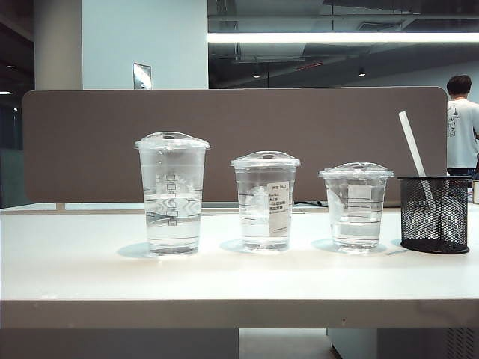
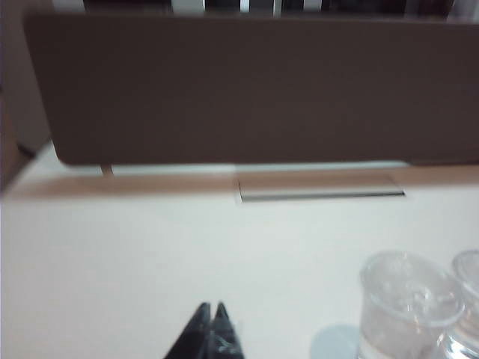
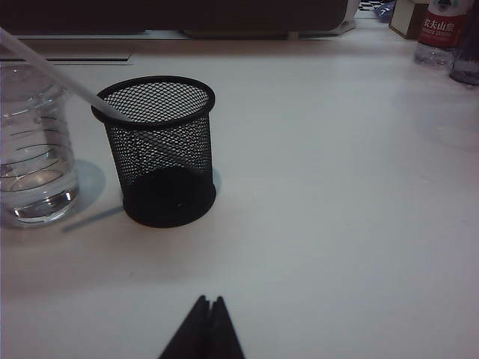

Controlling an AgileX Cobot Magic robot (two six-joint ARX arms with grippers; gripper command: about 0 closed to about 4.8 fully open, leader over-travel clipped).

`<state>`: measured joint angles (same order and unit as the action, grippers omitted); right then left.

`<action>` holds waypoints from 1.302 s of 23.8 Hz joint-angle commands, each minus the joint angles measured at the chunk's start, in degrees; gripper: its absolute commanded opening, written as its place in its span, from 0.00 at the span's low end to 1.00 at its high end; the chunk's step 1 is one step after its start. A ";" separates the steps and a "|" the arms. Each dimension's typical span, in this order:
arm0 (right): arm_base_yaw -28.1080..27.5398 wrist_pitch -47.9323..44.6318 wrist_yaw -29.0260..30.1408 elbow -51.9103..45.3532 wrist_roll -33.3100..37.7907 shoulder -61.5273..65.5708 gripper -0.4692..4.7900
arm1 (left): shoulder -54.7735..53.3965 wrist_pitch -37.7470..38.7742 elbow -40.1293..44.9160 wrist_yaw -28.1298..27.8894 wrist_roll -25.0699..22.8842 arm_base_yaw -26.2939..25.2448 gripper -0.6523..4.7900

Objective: Pick up the straw and insert it into the large coffee cup.

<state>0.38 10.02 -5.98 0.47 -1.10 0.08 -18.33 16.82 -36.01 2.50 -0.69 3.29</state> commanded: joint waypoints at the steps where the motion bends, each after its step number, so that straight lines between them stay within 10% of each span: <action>1: 0.00 -0.83 -0.11 -0.42 0.02 -0.07 0.09 | -0.85 -0.44 -6.25 -0.17 -1.70 1.75 0.11; 6: 0.00 -0.81 -0.11 -0.42 0.02 -0.07 0.09 | -1.36 4.33 -13.42 0.26 -0.72 8.09 0.11; 15: -0.02 -0.83 -0.13 -0.42 0.02 -0.07 0.09 | -2.27 37.75 -27.78 12.83 4.11 15.06 0.11; 31: -0.02 -0.79 -0.11 -0.42 0.02 -0.07 0.09 | -1.95 42.84 -29.31 15.74 4.15 15.06 0.11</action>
<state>0.38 10.02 -5.98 0.45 -1.10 0.08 -20.23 60.27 -65.10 17.93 3.49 18.31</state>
